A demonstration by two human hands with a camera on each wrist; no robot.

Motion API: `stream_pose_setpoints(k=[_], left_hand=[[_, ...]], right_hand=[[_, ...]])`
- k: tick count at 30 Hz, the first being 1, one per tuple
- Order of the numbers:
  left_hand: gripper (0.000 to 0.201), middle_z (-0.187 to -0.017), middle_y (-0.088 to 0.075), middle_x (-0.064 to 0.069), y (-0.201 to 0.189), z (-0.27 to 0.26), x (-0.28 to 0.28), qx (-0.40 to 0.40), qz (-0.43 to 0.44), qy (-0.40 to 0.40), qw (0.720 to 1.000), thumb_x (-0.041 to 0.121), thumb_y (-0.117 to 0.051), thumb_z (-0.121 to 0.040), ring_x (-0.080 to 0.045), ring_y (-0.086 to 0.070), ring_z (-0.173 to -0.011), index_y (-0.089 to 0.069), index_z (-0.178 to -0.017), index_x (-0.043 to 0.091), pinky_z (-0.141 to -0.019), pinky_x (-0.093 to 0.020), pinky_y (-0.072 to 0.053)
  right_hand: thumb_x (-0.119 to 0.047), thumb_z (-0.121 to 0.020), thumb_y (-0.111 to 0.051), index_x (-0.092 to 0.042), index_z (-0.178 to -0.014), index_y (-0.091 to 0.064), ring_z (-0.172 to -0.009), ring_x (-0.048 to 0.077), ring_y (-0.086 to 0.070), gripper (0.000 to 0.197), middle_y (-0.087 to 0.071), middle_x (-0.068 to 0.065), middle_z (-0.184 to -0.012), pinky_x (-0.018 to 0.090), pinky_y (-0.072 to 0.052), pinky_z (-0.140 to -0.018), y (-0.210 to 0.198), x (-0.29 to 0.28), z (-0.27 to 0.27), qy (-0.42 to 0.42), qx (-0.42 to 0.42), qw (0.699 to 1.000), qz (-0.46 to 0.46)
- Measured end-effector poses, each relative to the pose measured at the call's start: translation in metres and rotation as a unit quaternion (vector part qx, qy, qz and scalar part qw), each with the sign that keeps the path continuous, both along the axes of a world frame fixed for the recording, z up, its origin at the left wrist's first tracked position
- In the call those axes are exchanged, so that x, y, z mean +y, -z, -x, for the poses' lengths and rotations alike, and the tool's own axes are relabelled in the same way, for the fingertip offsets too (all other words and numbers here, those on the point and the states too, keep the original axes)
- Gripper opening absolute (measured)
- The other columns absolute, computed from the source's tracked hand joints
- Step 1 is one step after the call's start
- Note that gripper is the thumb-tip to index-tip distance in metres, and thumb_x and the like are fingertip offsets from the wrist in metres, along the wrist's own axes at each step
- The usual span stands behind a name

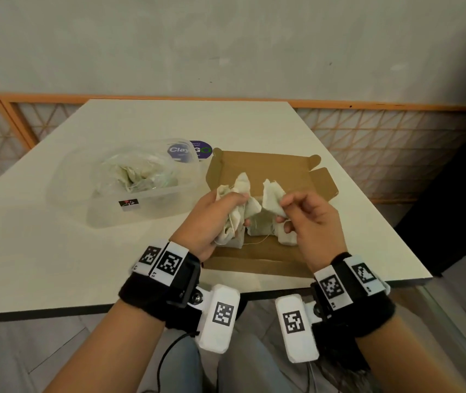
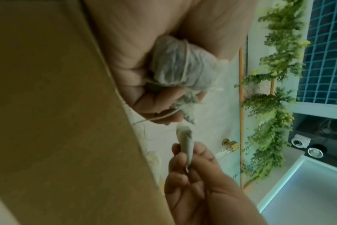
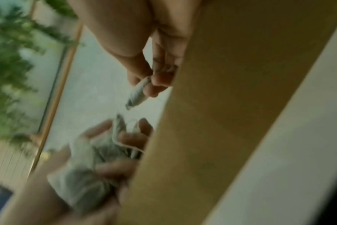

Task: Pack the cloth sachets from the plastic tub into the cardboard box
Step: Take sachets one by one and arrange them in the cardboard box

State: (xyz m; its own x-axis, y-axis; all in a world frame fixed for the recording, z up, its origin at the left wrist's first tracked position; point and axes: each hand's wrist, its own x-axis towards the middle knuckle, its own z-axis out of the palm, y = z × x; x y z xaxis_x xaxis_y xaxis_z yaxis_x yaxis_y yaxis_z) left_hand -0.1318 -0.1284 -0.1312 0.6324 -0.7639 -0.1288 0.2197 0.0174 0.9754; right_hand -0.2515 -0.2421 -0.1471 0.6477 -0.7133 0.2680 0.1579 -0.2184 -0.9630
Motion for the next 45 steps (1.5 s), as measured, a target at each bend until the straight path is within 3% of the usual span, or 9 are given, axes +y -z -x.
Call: stream_pose_setpoints(k=[6,9,12,16,22,25,33,36,45], left_hand=[[0.057,-0.104,-0.071,-0.014,0.000,0.007,-0.001,-0.085,-0.031,0.023,0.996,0.058,-0.065,-0.068,-0.034,-0.066,-0.102,-0.067,-0.107,0.015,-0.095,-0.050,-0.049],[0.038,-0.099,-0.071,-0.018,-0.002,0.006,0.001,-0.088,-0.037,0.057,0.994,0.049,-0.064,-0.083,-0.040,-0.067,-0.091,-0.070,-0.100,0.016,-0.082,-0.049,-0.053],[0.018,-0.079,-0.068,-0.009,-0.004,0.005,0.004,-0.067,-0.019,0.065,0.995,0.028,-0.062,-0.089,-0.017,-0.063,-0.064,-0.067,-0.098,0.013,-0.052,-0.023,-0.050],[0.003,-0.069,-0.064,-0.004,-0.007,-0.003,0.006,0.021,0.043,-0.003,0.999,0.011,-0.063,-0.086,-0.010,-0.057,-0.052,-0.061,-0.089,0.012,-0.035,-0.014,-0.036],[0.002,-0.079,-0.058,-0.003,0.003,-0.024,0.016,0.214,0.173,-0.081,0.958,0.015,-0.055,-0.091,-0.004,-0.056,-0.055,-0.053,-0.090,0.015,-0.033,-0.012,-0.033],[0.005,-0.080,-0.056,-0.004,0.008,-0.026,0.019,0.207,0.170,-0.080,0.960,0.017,-0.055,-0.091,-0.004,-0.056,-0.055,-0.052,-0.094,0.014,-0.034,-0.013,-0.033],[0.004,-0.074,-0.058,-0.002,0.008,-0.027,0.018,0.198,0.167,-0.070,0.963,0.015,-0.055,-0.092,-0.004,-0.056,-0.054,-0.053,-0.089,0.013,-0.033,-0.013,-0.033],[0.005,-0.077,-0.059,-0.002,0.008,-0.027,0.019,0.203,0.162,-0.070,0.963,0.016,-0.055,-0.092,-0.004,-0.057,-0.055,-0.055,-0.088,0.015,-0.034,-0.013,-0.033],[0.007,-0.076,-0.058,-0.001,0.007,-0.024,0.019,0.181,0.158,-0.071,0.968,0.015,-0.056,-0.092,-0.005,-0.057,-0.055,-0.054,-0.085,0.015,-0.034,-0.013,-0.033]], right_hand=[[-0.032,-0.080,-0.069,-0.023,-0.098,-0.068,-0.078,0.005,-0.058,0.020,-0.064,-0.008,-0.088,0.018,-0.047,-0.069,0.002,0.010,-0.002,-0.033,0.067,0.991,0.111],[-0.024,-0.077,-0.073,-0.018,-0.090,-0.069,-0.068,0.003,-0.057,0.015,-0.063,-0.007,-0.079,0.018,-0.045,-0.060,0.002,0.006,-0.004,-0.026,0.059,0.995,0.079],[-0.017,-0.078,-0.073,-0.014,-0.082,-0.072,-0.072,0.018,-0.061,0.005,-0.065,0.004,-0.077,0.031,-0.049,-0.069,0.001,0.004,-0.004,-0.033,0.016,0.999,0.026],[-0.016,-0.083,-0.065,-0.017,-0.090,-0.073,-0.069,0.012,-0.058,0.010,-0.071,-0.004,-0.079,0.020,-0.046,-0.060,-0.001,0.002,-0.001,-0.023,-0.023,0.999,-0.032],[-0.001,-0.083,-0.063,-0.016,-0.088,-0.072,-0.063,-0.002,-0.055,0.019,-0.068,-0.015,-0.070,0.012,-0.043,-0.058,0.000,-0.004,-0.003,0.026,-0.037,0.996,-0.074],[0.001,-0.081,-0.064,-0.009,-0.092,-0.072,-0.057,-0.001,-0.050,0.017,-0.062,-0.015,-0.061,0.010,-0.041,-0.057,-0.004,0.000,-0.003,0.006,-0.015,0.999,-0.049],[0.004,-0.082,-0.062,-0.015,-0.083,-0.073,-0.071,0.012,-0.059,0.022,-0.070,0.006,-0.084,0.021,-0.051,-0.071,-0.009,0.026,-0.010,-0.154,0.144,0.974,0.080],[0.000,-0.081,-0.064,-0.017,-0.082,-0.071,-0.061,0.004,-0.052,0.018,-0.064,0.002,-0.076,0.009,-0.044,-0.062,0.001,0.030,-0.017,-0.124,0.244,0.949,0.158],[-0.012,-0.078,-0.071,-0.017,-0.088,-0.057,-0.062,0.012,-0.056,0.019,-0.059,0.002,-0.067,0.022,-0.048,-0.064,0.004,0.026,-0.025,-0.060,0.320,0.935,0.140]])
